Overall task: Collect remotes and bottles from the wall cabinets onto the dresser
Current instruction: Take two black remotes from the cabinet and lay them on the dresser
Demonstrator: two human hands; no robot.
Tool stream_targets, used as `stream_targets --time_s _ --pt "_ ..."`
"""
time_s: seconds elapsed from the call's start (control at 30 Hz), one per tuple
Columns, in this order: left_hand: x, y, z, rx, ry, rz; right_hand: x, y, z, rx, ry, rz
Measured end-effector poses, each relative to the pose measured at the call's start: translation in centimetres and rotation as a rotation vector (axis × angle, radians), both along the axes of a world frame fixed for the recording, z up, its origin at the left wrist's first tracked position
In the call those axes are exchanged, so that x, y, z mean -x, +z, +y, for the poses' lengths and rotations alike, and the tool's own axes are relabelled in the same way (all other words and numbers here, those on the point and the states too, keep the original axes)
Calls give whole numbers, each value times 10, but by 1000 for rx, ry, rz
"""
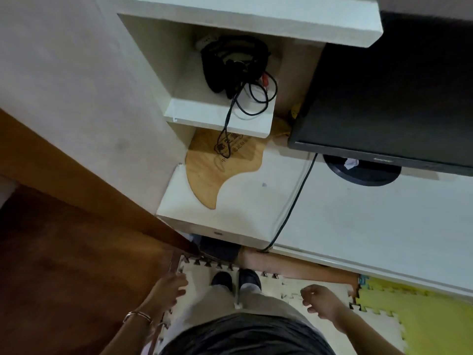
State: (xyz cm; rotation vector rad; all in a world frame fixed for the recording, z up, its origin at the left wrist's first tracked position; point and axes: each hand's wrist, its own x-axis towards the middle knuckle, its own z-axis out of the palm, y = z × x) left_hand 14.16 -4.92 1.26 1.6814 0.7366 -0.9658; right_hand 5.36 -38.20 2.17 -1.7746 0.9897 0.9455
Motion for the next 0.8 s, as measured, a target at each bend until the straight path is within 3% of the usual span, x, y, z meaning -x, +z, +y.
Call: stream_targets --time_s 0.17,0.33,0.57,0.8 --pt "-29 61 -50 61 -38 -191 -59 54 2 -14 316 -258" --pt "-85 198 -90 162 -217 -725 -126 199 -2 -69 272 -782" --pt "-144 412 -110 332 -202 -1698 -181 415 -10 350 291 -1693" --pt "-165 549 -141 125 -113 -2344 -200 555 -1 804 250 -2267"
